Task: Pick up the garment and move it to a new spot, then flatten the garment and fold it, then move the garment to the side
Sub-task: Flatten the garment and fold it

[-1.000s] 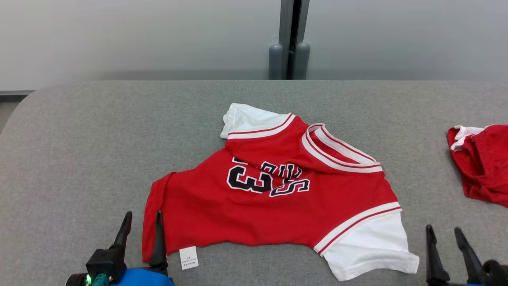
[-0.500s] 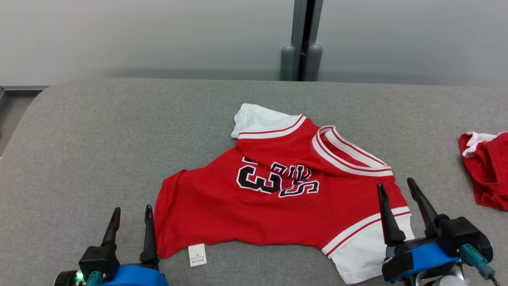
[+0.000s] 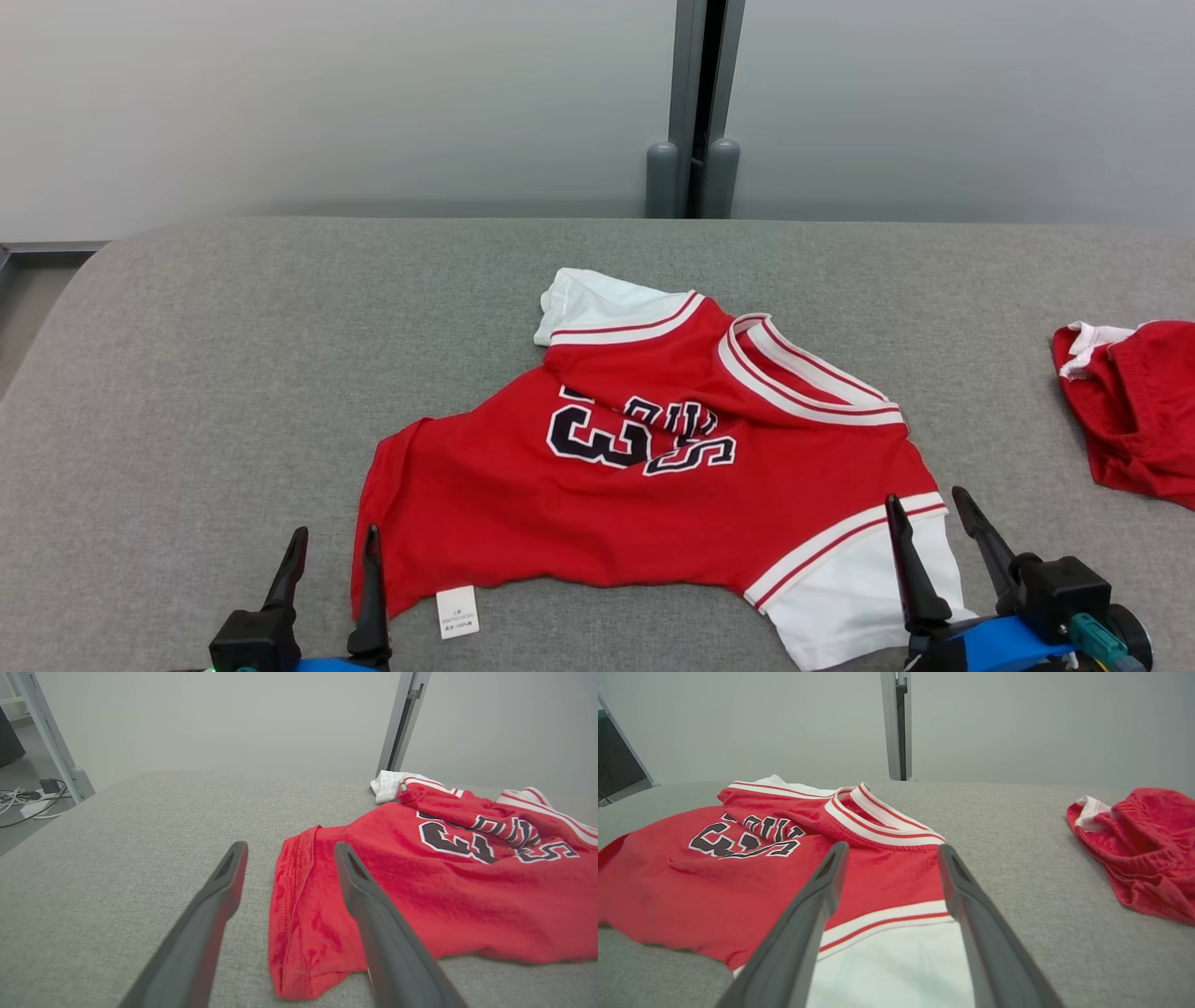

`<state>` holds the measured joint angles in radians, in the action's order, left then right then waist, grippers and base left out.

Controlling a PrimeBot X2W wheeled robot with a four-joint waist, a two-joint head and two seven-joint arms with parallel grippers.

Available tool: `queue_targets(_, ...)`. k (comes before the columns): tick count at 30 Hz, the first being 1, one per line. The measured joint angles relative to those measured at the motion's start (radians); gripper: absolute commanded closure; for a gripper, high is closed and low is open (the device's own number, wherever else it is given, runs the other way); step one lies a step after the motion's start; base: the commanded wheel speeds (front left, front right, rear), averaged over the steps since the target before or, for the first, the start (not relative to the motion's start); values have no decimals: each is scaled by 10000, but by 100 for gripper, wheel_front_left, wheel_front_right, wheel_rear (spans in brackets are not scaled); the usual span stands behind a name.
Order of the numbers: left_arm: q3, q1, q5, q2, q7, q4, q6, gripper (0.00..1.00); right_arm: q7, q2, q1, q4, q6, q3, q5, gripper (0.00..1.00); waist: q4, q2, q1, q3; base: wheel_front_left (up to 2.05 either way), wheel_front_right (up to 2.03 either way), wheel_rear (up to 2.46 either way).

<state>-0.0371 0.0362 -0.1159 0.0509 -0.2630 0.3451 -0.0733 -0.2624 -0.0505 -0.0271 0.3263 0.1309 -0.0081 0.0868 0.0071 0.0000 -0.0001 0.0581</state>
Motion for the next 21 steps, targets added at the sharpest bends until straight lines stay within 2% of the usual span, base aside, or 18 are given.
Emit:
queue_targets(7,-127,-4,-81,2,0,217,-102,0,0,0,-33,82,-2,42,2,0,14,0,0,78,0,0,0)
queue_targets(15,-439,-125,-817,-2,0,2044,-330,0,0,2,-52,520,-2,132,25,0,-19,0,2,258,0,0,0)
queue_targets(21,-290,-549,-1145,2,0,2765,-412,0,0,0,-139,683,-2,38,-40,0,-171,0,2,445,0,0,0)
